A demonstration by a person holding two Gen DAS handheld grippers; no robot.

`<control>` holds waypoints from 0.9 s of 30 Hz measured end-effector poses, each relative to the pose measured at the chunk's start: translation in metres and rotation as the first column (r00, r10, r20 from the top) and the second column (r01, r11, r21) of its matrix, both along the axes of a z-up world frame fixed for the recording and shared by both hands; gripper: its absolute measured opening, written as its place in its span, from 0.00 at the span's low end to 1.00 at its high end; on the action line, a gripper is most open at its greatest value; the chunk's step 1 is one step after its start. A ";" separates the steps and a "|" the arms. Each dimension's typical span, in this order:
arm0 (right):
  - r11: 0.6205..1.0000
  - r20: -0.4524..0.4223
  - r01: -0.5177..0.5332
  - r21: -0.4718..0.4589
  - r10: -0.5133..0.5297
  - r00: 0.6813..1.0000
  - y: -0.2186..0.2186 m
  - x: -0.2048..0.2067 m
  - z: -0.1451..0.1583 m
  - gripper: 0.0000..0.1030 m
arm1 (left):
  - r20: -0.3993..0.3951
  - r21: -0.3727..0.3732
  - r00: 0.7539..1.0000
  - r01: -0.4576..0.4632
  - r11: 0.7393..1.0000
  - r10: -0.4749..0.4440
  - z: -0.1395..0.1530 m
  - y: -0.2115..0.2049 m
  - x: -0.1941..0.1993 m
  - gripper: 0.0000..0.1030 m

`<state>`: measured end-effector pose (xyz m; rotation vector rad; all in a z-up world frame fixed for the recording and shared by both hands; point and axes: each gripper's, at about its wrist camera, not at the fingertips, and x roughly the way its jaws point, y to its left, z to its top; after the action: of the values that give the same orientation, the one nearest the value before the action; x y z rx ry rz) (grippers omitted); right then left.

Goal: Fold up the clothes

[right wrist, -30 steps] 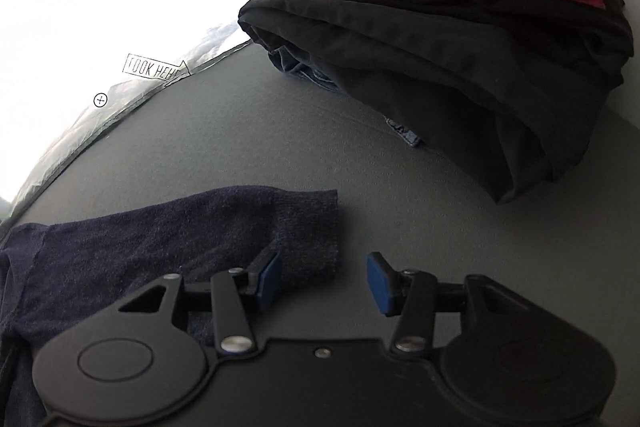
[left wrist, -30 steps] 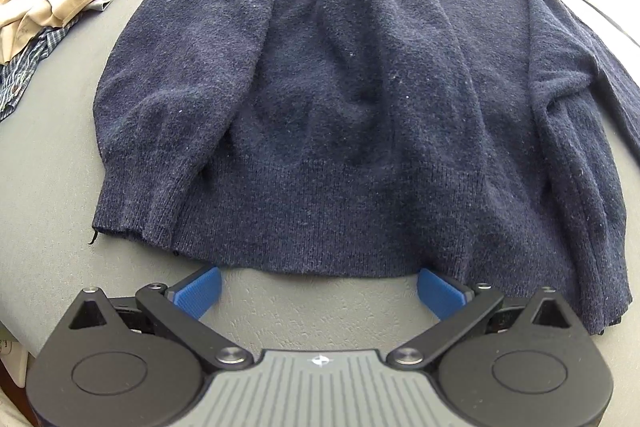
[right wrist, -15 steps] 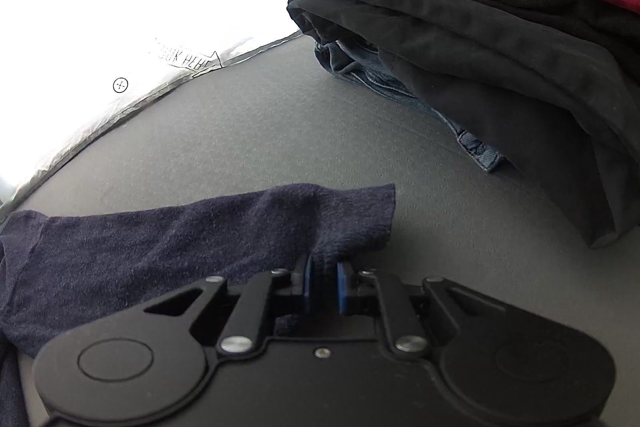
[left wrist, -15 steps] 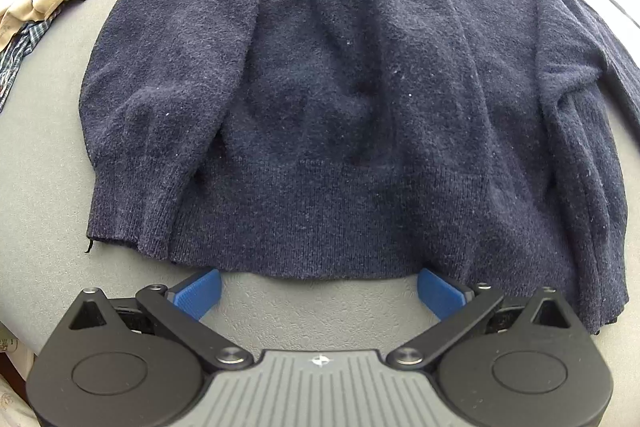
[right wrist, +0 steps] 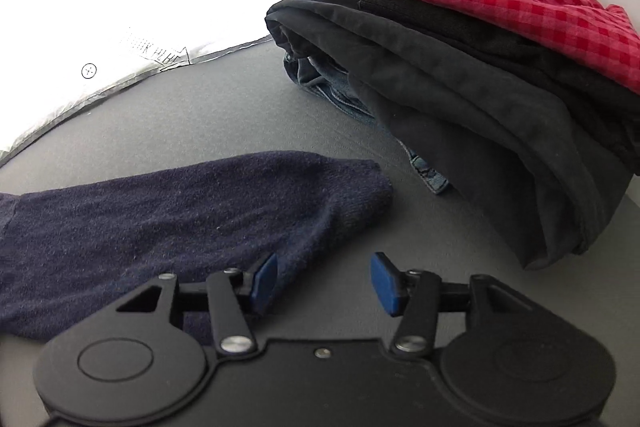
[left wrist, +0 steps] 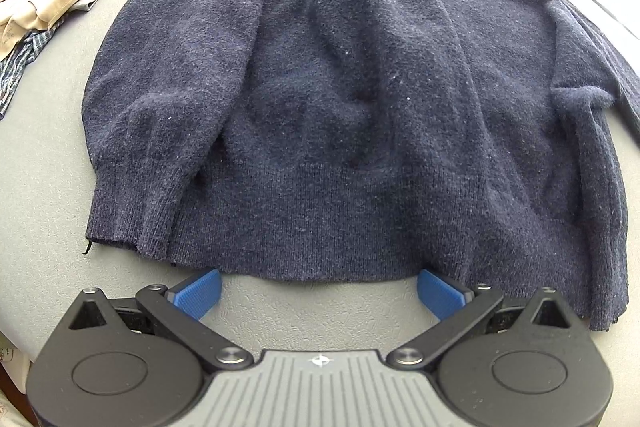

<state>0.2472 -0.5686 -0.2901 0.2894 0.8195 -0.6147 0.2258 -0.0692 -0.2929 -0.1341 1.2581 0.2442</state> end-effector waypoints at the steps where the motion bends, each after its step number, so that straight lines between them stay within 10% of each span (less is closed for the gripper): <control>1: 1.000 -0.005 -0.025 0.018 0.025 1.000 0.011 -0.005 -0.001 0.51 | 0.005 0.001 1.000 0.005 1.000 -0.005 -0.001 0.001 -0.001 1.00; 15: 0.872 -0.023 -0.488 0.017 0.489 0.872 0.181 -0.028 0.014 0.47 | 0.121 0.064 0.990 0.071 0.995 -0.078 0.023 0.040 -0.006 0.98; 21: 0.899 -0.044 -0.439 0.015 0.439 0.897 0.207 -0.039 0.016 0.47 | 0.162 0.291 0.972 0.120 0.949 -0.172 0.037 0.074 0.004 0.97; 27: 0.925 -0.058 -0.379 0.012 0.379 0.923 0.230 -0.050 0.017 0.47 | 0.118 0.311 0.920 0.323 0.894 -0.374 0.023 0.096 0.027 0.90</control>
<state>0.1972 -0.3386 -0.2732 0.1070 0.9040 -0.2589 0.2532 0.0273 -0.2695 0.3157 1.0363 0.0963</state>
